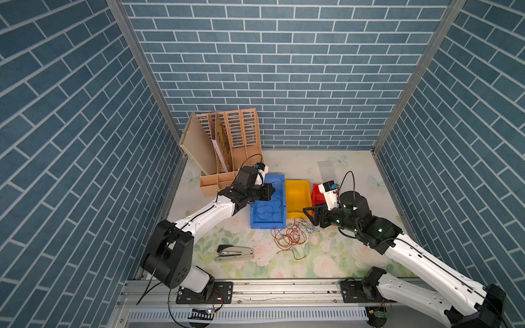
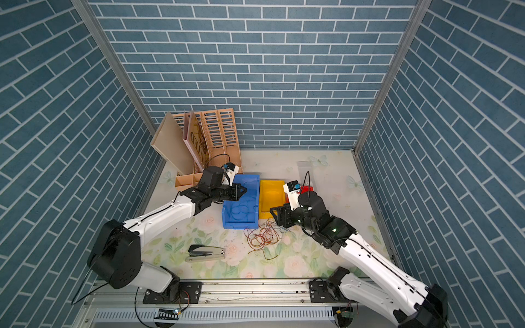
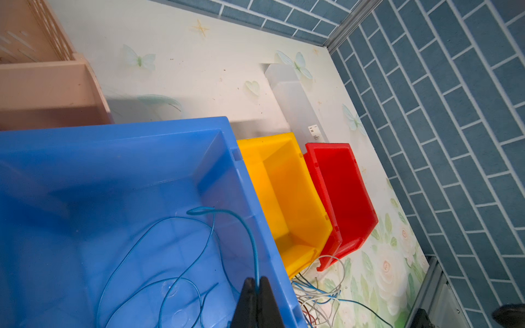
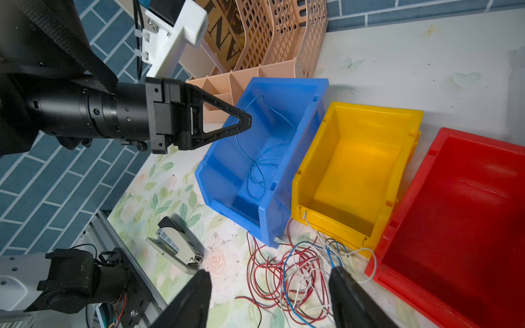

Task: Untangle and sort cables by color
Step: Place the cable in the bin.

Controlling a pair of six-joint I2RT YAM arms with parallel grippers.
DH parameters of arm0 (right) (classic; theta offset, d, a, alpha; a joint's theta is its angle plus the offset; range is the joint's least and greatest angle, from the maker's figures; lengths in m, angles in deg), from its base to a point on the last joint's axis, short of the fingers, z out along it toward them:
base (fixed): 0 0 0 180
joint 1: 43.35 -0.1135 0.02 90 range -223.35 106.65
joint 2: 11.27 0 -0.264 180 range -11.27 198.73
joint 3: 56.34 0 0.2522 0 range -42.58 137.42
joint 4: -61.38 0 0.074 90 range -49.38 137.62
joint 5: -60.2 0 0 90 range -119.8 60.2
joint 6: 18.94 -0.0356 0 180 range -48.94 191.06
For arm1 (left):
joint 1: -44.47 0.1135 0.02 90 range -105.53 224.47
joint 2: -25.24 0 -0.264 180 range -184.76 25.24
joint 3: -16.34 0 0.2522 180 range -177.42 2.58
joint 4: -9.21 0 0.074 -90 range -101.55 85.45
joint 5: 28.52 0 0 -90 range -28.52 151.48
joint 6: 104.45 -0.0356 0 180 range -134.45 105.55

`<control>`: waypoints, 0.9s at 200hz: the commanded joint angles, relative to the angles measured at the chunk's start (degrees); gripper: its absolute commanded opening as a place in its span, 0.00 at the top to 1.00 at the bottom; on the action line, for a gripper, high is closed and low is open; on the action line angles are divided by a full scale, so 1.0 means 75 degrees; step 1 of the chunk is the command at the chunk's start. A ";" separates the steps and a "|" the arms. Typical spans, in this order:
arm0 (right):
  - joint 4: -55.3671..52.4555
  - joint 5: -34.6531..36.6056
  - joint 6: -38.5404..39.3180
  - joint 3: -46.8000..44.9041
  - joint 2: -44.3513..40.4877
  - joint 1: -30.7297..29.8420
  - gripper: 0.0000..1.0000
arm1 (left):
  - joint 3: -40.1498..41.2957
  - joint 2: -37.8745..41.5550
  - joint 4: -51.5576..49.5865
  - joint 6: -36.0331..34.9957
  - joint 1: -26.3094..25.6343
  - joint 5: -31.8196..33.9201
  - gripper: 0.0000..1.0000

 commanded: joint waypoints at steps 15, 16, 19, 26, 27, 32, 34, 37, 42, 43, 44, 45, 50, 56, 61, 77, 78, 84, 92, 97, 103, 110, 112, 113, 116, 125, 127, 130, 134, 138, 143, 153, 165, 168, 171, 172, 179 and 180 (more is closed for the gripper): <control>-0.0438 0.0342 -0.0096 0.0461 0.0190 0.0001 0.31 | -0.0224 0.0010 -0.0193 -0.0105 0.0062 0.0326 0.68; -0.0446 0.0345 -0.0096 0.0465 0.0191 0.0006 0.31 | -0.0225 0.0013 -0.0198 -0.0106 0.0057 0.0335 0.67; -0.0475 0.0347 -0.0097 0.0478 0.0204 -0.0003 0.31 | -0.0237 0.0032 -0.0213 -0.0102 0.0059 0.0348 0.66; -0.0531 0.0348 -0.0106 0.0496 0.0223 -0.0008 0.31 | -0.0256 0.0071 -0.0258 -0.0105 0.0058 0.0380 0.63; -0.0539 0.0348 -0.0107 0.0501 0.0225 -0.0004 0.31 | -0.0259 0.0079 -0.0272 -0.0106 0.0055 0.0385 0.63; -0.0571 0.0348 -0.0126 0.0519 0.0241 -0.0002 0.31 | -0.0272 0.0100 -0.0312 -0.0108 0.0052 0.0403 0.60; -0.0586 0.0348 -0.0124 0.0518 0.0245 -0.0001 0.31 | -0.0282 0.0105 -0.0324 -0.0101 0.0054 0.0414 0.59; -0.0602 0.0348 -0.0140 0.0517 0.0239 -0.0002 0.31 | -0.0294 0.0118 -0.0358 -0.0101 0.0062 0.0415 0.56; -0.0623 0.0348 -0.0160 0.0539 0.0252 0.0001 0.31 | -0.0318 0.0144 -0.0414 -0.0101 0.0054 0.0437 0.53; -0.0626 0.0348 -0.0164 0.0540 0.0251 0.0006 0.31 | -0.0313 0.0144 -0.0420 -0.0104 0.0058 0.0437 0.53; -0.0634 0.0348 -0.0165 0.0546 0.0250 0.0009 0.31 | -0.0329 0.0151 -0.0435 -0.0099 0.0061 0.0437 0.52; -0.0638 0.0348 -0.0172 0.0555 0.0250 0.0004 0.31 | -0.0336 0.0160 -0.0442 -0.0103 0.0062 0.0437 0.52; -0.0664 0.0348 -0.0180 0.0569 0.0250 0.0002 0.31 | -0.0360 0.0185 -0.0478 -0.0123 0.0063 0.0451 0.50; -0.0700 0.0348 -0.0233 0.0593 0.0261 0.0003 0.31 | -0.0398 0.0230 -0.0515 -0.0130 0.0062 0.0438 0.47; -0.0734 0.0348 -0.0257 0.0608 0.0282 -0.0003 0.31 | -0.0422 0.0266 -0.0536 -0.0129 0.0057 0.0420 0.45; -0.0863 0.0502 -0.0339 0.0685 0.0357 0.0011 0.31 | -0.0560 0.0408 -0.0638 -0.0138 0.0053 0.0370 0.40; -0.0870 0.0513 -0.0347 0.0695 0.0362 0.0011 0.31 | -0.0569 0.0417 -0.0643 -0.0134 0.0052 0.0357 0.40; -0.0915 0.0524 -0.0380 0.0721 0.0406 0.0005 0.31 | -0.0625 0.0491 -0.0692 -0.0130 0.0043 0.0334 0.38; -0.0983 0.0513 -0.0432 0.0759 0.0456 0.0010 0.30 | -0.0679 0.0599 -0.0731 -0.0127 0.0047 0.0294 0.36; -0.1032 0.0489 -0.0462 0.0792 0.0508 0.0011 0.30 | -0.0722 0.0681 -0.0763 -0.0111 0.0045 0.0278 0.35; -0.1089 0.0464 -0.0488 0.0833 0.0549 0.0004 0.30 | -0.0748 0.0793 -0.0783 -0.0086 0.0048 0.0261 0.34; -0.1139 0.0442 -0.0526 0.0868 0.0594 0.0008 0.30 | -0.0754 0.0938 -0.0788 -0.0065 0.0051 0.0228 0.32; -0.1150 0.0442 -0.0538 0.0874 0.0611 0.0011 0.30 | -0.0754 0.0991 -0.0777 -0.0061 0.0045 0.0215 0.32; -0.1153 0.0442 -0.0546 0.0877 0.0618 0.0011 0.30 | -0.0754 0.1014 -0.0777 -0.0054 0.0048 0.0215 0.32; -0.1167 0.0442 -0.0559 0.0871 0.0627 0.0005 0.30 | -0.0744 0.1079 -0.0777 -0.0044 0.0033 0.0216 0.32; -0.1202 0.0442 -0.0628 0.0892 0.0657 0.0005 0.31 | -0.0687 0.1281 -0.0735 0.0030 0.0027 0.0194 0.31; -0.1204 0.0442 -0.0640 0.0892 0.0671 0.0010 0.31 | -0.0670 0.1314 -0.0726 0.0054 0.0028 0.0195 0.31; -0.1213 0.0442 -0.0657 0.0892 0.0679 0.0008 0.30 | -0.0645 0.1380 -0.0707 0.0094 0.0017 0.0187 0.31; -0.1216 0.0441 -0.0669 0.0901 0.0692 0.0011 0.30 | -0.0599 0.1475 -0.0681 0.0145 0.0012 0.0160 0.30; -0.1229 0.0442 -0.0682 0.0918 0.0721 0.0011 0.30 | -0.0552 0.1562 -0.0645 0.0185 0.0000 0.0144 0.30; -0.1246 0.0330 -0.0691 0.0932 0.0739 0.0008 0.30 | -0.0495 0.1679 -0.0621 0.0246 -0.0005 0.0119 0.30; -0.1289 0.0180 -0.0701 0.0977 0.0800 0.0006 0.31 | -0.0364 0.1896 -0.0562 0.0332 -0.0061 0.0122 0.30; -0.1331 0.0127 -0.0718 0.0992 0.0872 0.0007 0.30 | -0.0215 0.2136 -0.0511 0.0443 -0.0134 0.0153 0.29; -0.1342 0.0109 -0.0718 0.0997 0.0897 0.0005 0.30 | -0.0177 0.2186 -0.0500 0.0470 -0.0155 0.0150 0.29; -0.1355 0.0095 -0.0718 0.1003 0.0914 0.0010 0.30 | -0.0135 0.2234 -0.0489 0.0502 -0.0177 0.0148 0.29; -0.1361 0.0093 -0.0718 0.1006 0.0916 0.0011 0.30 | -0.0128 0.2251 -0.0487 0.0514 -0.0186 0.0146 0.29; -0.1396 0.0056 -0.0729 0.0989 0.0962 0.0010 0.31 | -0.0039 0.2368 -0.0464 0.0563 -0.0223 0.0139 0.29; -0.1400 0.0056 -0.0729 0.0987 0.0969 0.0005 0.31 | -0.0027 0.2382 -0.0457 0.0580 -0.0238 0.0142 0.28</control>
